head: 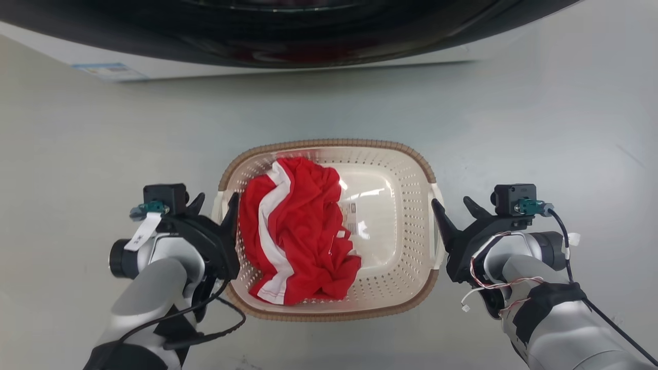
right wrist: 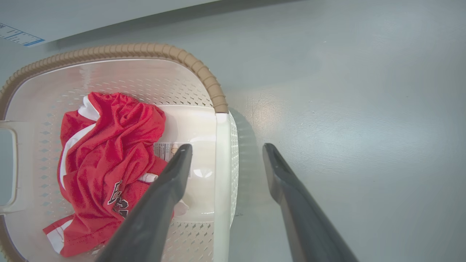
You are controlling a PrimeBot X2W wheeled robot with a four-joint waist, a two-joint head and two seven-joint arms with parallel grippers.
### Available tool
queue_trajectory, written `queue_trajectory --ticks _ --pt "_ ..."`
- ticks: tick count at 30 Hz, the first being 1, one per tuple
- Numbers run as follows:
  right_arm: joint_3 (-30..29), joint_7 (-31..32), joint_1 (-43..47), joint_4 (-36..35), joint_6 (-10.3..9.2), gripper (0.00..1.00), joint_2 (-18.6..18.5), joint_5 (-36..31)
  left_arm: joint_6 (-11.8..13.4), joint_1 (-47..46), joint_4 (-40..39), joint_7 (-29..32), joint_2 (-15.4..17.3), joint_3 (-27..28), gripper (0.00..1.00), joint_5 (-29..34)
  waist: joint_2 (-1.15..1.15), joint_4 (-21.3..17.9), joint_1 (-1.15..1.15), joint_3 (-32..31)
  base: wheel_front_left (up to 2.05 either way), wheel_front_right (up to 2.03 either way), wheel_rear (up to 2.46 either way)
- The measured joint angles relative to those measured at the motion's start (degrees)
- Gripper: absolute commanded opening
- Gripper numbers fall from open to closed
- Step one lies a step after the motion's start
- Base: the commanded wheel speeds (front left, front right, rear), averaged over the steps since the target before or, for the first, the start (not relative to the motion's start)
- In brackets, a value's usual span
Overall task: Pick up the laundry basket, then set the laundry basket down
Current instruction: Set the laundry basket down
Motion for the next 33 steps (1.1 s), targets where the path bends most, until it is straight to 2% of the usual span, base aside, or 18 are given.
queue_trajectory --ticks 11,21,26,33 --pt "-0.42 -4.11 4.47 -1.18 0.51 1.00 -0.12 0.43 0.00 5.46 -2.41 -2.31 1.57 -0.56 1.00 0.41 0.00 -0.94 -0.02 -9.04 0.00 0.00 0.00" --pt "-1.10 -4.82 8.52 -3.83 0.51 1.00 -1.16 -0.01 0.00 9.62 -8.10 -2.57 2.94 0.20 1.00 1.18 0.00 -1.46 -0.01 -16.23 0.00 0.00 0.00" --pt "-3.08 -4.82 10.21 -7.36 0.32 1.00 -1.80 -0.01 0.14 11.38 -12.84 -2.57 3.99 1.58 1.00 1.96 0.00 -1.44 -0.01 -19.52 0.00 0.00 0.00" --pt "-5.93 -4.82 12.01 -13.35 -2.32 1.00 -3.25 -1.10 2.61 14.88 -20.62 -2.58 5.53 4.07 1.00 4.32 0.00 -1.38 -0.01 -23.60 0.00 0.00 0.00"
